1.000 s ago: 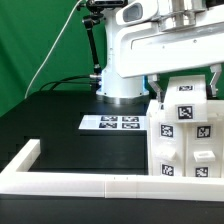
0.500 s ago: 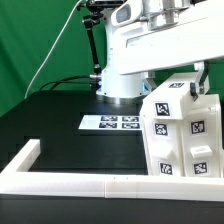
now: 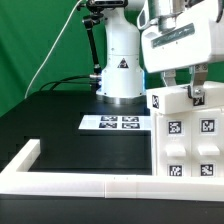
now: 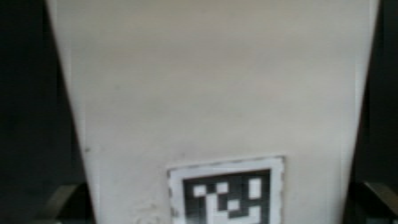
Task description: Assemble cabinet
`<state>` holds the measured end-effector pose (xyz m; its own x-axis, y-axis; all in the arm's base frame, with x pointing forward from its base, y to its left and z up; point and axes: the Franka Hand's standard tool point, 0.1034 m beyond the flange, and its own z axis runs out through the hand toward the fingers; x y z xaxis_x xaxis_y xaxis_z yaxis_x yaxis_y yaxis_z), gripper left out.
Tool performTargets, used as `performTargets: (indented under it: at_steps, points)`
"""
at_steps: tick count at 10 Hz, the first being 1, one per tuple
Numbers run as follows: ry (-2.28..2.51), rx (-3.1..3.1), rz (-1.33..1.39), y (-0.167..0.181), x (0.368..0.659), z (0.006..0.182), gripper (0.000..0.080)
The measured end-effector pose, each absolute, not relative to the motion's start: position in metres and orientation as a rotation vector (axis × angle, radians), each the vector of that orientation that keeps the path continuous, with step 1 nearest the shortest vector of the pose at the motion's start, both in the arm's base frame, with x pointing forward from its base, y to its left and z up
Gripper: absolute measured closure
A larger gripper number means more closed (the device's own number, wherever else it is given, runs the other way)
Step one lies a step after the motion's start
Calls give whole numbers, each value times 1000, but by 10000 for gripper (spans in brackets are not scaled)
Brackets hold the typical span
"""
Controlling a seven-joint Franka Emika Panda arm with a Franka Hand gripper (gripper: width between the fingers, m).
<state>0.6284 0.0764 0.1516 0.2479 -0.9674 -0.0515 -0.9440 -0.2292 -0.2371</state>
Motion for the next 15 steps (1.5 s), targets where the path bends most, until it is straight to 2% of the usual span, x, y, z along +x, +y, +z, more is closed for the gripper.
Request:
performTargets:
  at_steps: [5,9,10,11,15]
  points:
    - [2203,-1850,-27,82,626,150,229]
    - [2164,-1886,-31,82,627,152,229]
    - [2150,-1895,-36,82,628,155,69]
    - [2139,-1897,-41,82,629,160,21]
    - [2097,-1882,-56,88,634,184,0]
